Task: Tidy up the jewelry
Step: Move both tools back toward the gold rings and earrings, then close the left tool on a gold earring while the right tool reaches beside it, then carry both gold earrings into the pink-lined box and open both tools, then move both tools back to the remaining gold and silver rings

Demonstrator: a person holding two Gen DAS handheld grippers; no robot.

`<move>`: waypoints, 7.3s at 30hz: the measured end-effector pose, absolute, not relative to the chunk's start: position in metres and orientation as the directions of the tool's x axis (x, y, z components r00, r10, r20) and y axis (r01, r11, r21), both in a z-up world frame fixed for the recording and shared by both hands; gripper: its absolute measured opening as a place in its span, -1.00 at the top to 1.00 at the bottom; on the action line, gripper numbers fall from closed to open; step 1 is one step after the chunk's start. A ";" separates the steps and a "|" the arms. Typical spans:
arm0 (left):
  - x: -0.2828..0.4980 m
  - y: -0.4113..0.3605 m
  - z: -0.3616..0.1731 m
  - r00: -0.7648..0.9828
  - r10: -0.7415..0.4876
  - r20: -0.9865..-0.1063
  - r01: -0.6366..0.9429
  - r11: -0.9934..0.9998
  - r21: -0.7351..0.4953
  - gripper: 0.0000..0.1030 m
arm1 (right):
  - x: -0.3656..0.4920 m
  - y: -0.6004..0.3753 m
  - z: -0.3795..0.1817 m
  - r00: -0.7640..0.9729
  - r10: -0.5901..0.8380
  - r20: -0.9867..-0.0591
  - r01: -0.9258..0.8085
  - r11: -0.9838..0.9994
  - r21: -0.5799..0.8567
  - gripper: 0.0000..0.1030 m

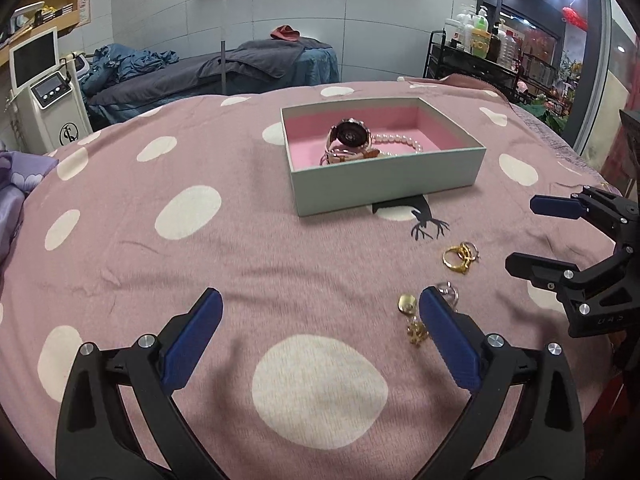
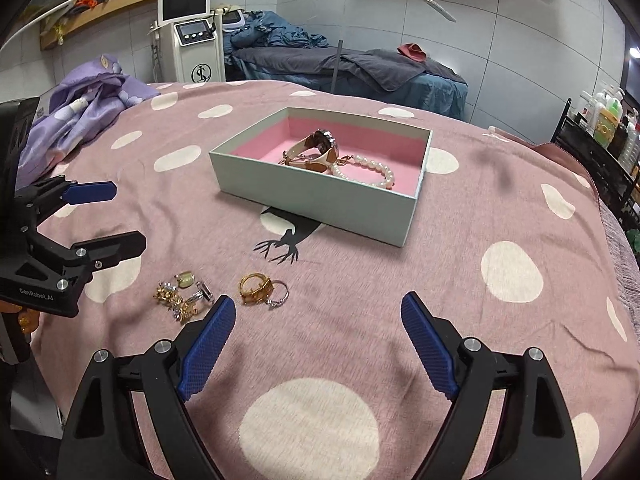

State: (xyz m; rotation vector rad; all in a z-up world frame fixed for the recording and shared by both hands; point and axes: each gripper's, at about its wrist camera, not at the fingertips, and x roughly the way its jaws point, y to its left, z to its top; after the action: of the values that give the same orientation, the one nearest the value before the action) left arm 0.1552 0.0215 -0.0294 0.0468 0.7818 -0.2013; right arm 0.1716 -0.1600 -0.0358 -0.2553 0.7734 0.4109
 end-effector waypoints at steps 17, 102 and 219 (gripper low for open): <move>0.122 -0.006 -0.046 0.622 -0.278 -0.732 0.321 0.943 -0.085 -0.27 | 0.167 -0.148 -0.049 0.586 0.284 -0.759 -0.504 0.861 -0.067 -0.04; 0.182 -0.002 0.006 0.682 -0.366 -0.633 0.372 0.919 -0.130 0.63 | 0.185 -0.148 0.006 0.554 0.481 -0.679 -0.602 0.795 0.073 0.69; 0.142 -0.010 -0.037 0.686 -0.226 -0.691 0.308 0.951 -0.005 -0.62 | 0.177 -0.167 -0.044 0.522 0.381 -0.763 -0.570 0.821 0.020 -0.37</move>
State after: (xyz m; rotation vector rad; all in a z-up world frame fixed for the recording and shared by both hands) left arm 0.1422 -0.0098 -0.0367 0.1147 0.7580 -0.2997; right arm 0.1767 -0.1672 -0.0438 -0.2447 0.8465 0.5766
